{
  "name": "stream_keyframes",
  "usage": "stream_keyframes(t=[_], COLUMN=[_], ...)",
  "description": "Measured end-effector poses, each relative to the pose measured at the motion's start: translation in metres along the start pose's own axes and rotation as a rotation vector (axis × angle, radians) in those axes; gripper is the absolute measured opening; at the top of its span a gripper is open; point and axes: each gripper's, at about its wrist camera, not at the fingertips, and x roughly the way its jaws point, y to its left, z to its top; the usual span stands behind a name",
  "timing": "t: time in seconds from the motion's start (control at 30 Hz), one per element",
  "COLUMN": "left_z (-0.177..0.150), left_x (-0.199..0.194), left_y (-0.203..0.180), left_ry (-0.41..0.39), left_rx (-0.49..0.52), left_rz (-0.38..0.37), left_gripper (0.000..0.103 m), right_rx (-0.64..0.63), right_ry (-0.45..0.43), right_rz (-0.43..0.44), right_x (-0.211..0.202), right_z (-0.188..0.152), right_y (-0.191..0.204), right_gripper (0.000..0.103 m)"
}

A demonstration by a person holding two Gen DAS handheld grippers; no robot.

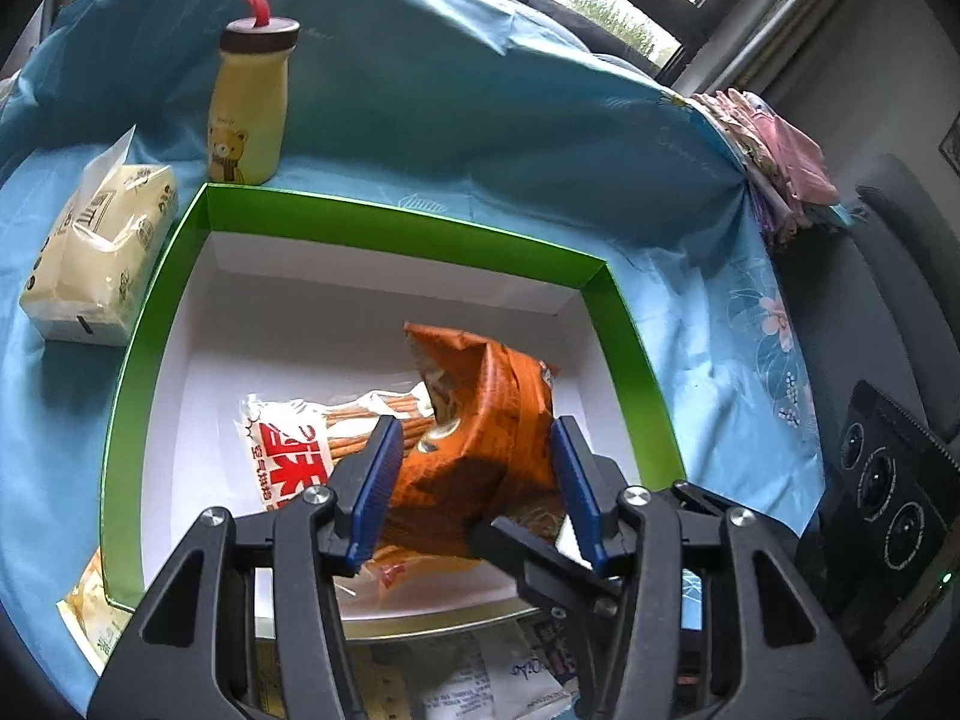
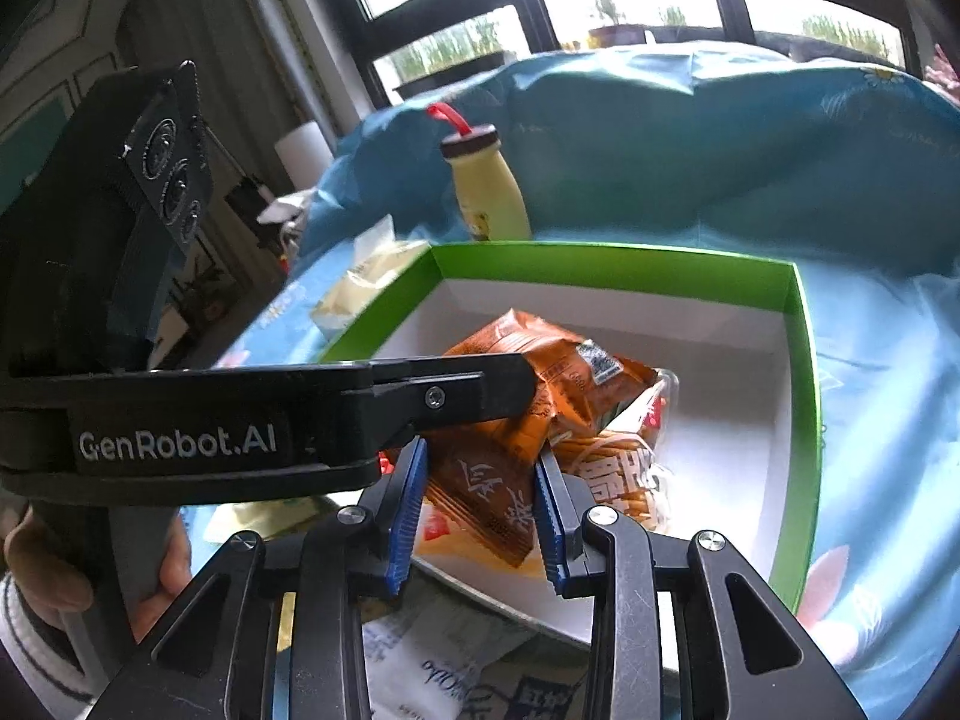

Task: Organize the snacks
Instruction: 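Lift the orange chip bag and carry it over the green box, then open both grippers to drop the orange bag into the box, then withdraw both grippers and move them toward the white sachet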

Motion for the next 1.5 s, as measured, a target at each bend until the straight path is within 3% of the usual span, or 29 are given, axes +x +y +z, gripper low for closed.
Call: stream_keyframes(t=[0.03, 0.17, 0.3, 0.53, 0.63, 1.1, 1.5], left_z=[0.000, 0.001, -0.001, -0.011, -0.019, -0.078, -0.124], left_x=[0.000, -0.005, -0.020, -0.048, -0.060, -0.105, -0.098], left_y=[0.001, 0.009, 0.018, 0.019, 0.018, 0.010, 0.013], left_ry=[-0.001, -0.016, -0.040, -0.067, -0.079, -0.090, -0.032], left_rx=[0.000, -0.017, -0.041, -0.035, -0.028, 0.005, -0.040], left_rz=[0.012, 0.031, 0.038, 0.061, 0.064, 0.088, 0.002], left_gripper=[0.054, 0.077, 0.079, 0.080, 0.090, 0.090, 0.090], right_rx=[0.002, 0.020, 0.037, 0.069, 0.078, 0.102, 0.041], right_ry=[0.001, -0.002, -0.015, -0.055, -0.063, -0.039, 0.030], right_rz=[-0.005, -0.043, -0.093, -0.118, -0.122, -0.110, -0.062], right_x=[0.001, -0.001, -0.012, -0.044, -0.057, -0.094, -0.089], right_z=[0.001, 0.001, -0.001, -0.009, -0.018, -0.067, -0.101], right_y=[-0.001, -0.004, -0.010, -0.015, -0.013, 0.005, 0.026], right_gripper=[0.035, 0.036, 0.050, 0.052, 0.052, 0.053, 0.053])
